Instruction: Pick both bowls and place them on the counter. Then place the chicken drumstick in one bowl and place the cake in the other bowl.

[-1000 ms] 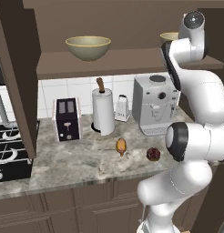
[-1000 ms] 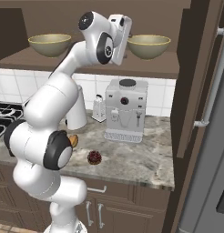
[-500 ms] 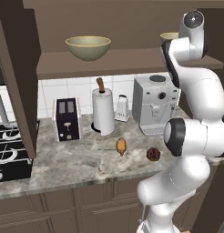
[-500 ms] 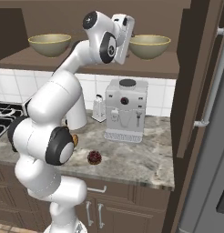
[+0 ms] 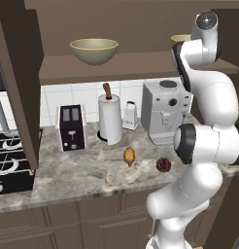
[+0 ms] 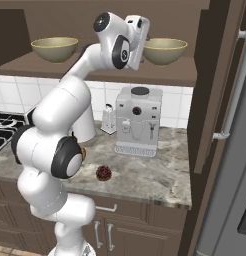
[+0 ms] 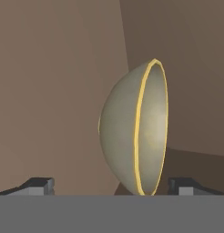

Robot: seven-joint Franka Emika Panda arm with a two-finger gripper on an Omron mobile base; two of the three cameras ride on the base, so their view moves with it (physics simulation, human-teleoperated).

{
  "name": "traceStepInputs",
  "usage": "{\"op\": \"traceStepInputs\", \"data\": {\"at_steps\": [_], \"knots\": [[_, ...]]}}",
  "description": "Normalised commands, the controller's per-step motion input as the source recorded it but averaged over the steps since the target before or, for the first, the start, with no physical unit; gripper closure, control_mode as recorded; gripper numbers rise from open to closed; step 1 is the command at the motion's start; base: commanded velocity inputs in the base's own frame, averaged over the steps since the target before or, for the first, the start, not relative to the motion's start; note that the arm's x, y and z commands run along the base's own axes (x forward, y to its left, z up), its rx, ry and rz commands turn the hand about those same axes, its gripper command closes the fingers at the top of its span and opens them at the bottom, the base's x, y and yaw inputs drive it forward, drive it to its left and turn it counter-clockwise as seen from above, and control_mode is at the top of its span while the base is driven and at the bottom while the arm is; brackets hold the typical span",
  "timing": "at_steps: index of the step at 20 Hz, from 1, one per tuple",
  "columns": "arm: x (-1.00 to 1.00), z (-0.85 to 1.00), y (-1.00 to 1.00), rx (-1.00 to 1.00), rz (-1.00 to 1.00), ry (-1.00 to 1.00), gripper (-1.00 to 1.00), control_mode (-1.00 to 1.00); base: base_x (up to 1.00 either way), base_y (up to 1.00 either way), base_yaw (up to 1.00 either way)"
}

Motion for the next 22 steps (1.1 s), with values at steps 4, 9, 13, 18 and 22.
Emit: {"op": "traceStepInputs", "data": {"at_steps": [4, 9, 13, 18, 22], "knots": [[0.05, -0.05, -0.03, 0.00, 0.00, 0.00, -1.00, -1.00, 0.00, 0.00, 0.00], [0.09, -0.02, -0.01, 0.00, 0.00, 0.00, -1.00, -1.00, 0.00, 0.00, 0.00], [0.11, -0.02, -0.03, 0.00, 0.00, 0.00, -1.00, -1.00, 0.00, 0.00, 0.00], [0.16, 0.00, -0.02, 0.00, 0.00, 0.00, -1.00, -1.00, 0.00, 0.00, 0.00], [0.17, 0.00, -0.01, 0.00, 0.00, 0.00, -1.00, -1.00, 0.00, 0.00, 0.00]]}}
